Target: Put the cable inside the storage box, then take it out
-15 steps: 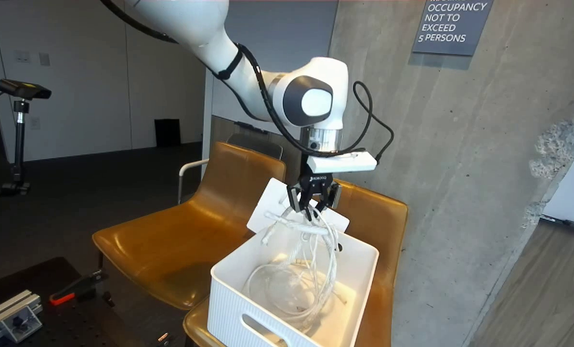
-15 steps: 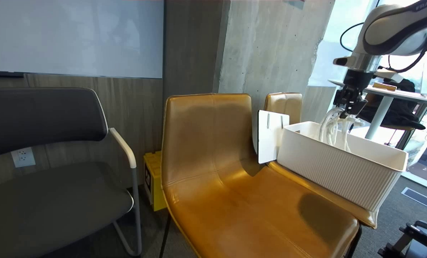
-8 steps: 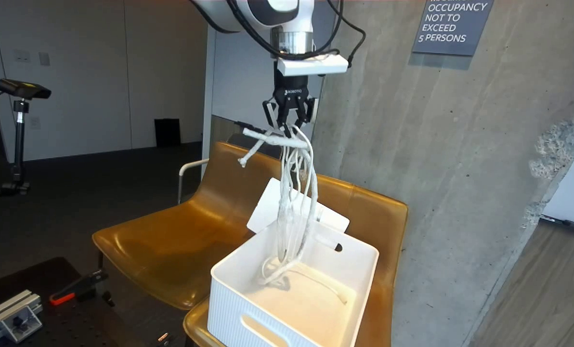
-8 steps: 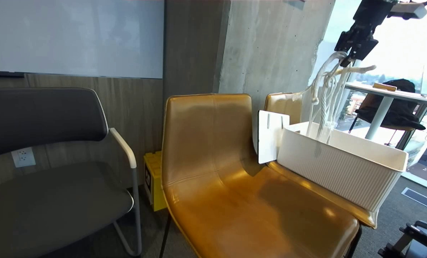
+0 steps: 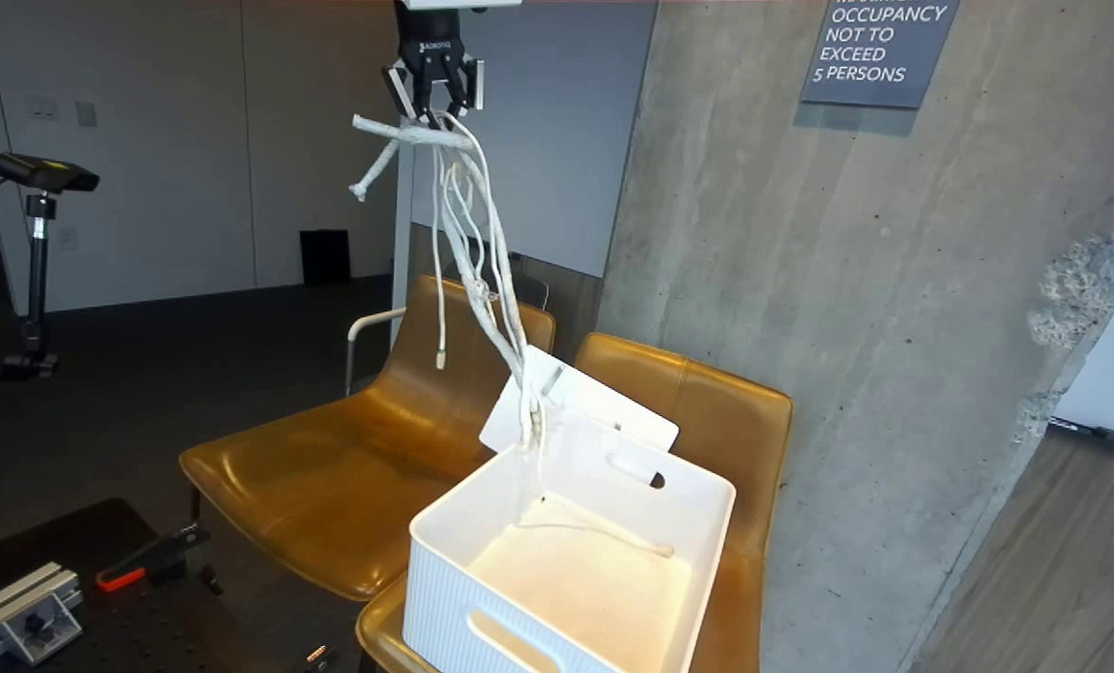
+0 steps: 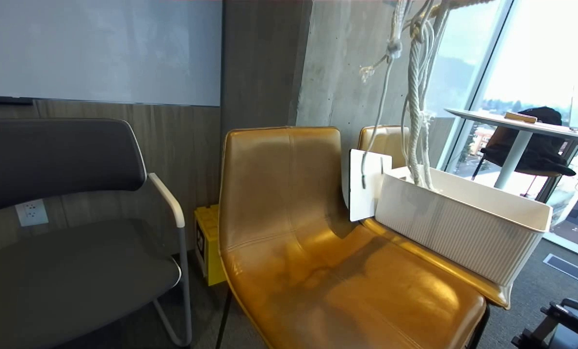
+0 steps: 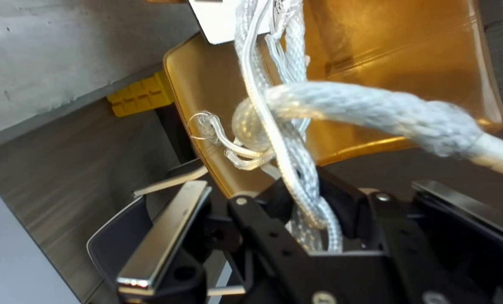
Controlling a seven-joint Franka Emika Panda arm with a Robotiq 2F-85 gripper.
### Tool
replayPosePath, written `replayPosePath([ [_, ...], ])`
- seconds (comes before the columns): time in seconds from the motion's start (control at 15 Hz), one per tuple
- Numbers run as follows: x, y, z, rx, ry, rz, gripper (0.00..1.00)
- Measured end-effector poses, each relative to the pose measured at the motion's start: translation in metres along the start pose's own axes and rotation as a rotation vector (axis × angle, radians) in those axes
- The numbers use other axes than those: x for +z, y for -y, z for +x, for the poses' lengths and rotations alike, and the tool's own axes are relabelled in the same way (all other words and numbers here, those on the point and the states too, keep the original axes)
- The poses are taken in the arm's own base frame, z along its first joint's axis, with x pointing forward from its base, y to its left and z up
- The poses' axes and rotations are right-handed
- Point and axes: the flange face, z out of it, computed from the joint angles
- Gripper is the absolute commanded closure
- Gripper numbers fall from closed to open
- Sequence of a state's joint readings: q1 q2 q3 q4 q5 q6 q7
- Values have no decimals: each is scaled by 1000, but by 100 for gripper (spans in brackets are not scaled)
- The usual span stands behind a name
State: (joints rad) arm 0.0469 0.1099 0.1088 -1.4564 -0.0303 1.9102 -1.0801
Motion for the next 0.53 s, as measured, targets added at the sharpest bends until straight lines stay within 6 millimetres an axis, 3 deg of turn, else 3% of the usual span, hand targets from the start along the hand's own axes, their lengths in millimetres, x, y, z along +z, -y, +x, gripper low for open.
replayPosePath([
  [0.2,-13,22,50,-53,-42,-2,96],
  [0.53,4,24,75,-84,-57,21,96],
])
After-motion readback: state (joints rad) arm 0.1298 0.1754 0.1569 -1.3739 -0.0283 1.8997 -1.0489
